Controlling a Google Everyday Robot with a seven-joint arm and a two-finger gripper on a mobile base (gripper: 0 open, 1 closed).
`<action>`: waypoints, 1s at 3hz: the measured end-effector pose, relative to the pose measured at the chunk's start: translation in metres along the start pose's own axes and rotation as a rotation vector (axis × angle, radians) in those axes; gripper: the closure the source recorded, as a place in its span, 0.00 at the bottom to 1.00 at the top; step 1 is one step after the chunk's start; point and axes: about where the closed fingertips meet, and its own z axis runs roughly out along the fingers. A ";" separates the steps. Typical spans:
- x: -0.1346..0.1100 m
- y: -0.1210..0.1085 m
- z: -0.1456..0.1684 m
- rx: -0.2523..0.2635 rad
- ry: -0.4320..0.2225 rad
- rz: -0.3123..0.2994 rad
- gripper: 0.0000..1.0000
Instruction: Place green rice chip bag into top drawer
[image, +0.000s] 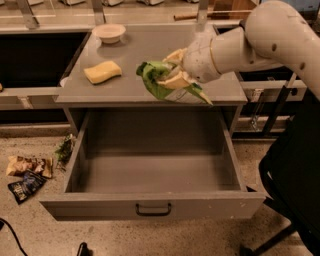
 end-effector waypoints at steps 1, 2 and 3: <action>-0.016 0.046 -0.005 -0.061 0.014 0.037 1.00; -0.024 0.083 -0.004 -0.121 0.031 0.079 1.00; -0.013 0.119 0.014 -0.181 0.029 0.149 1.00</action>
Offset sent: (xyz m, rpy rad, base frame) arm -0.1218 0.0241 -0.0356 -0.0671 0.2206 0.0429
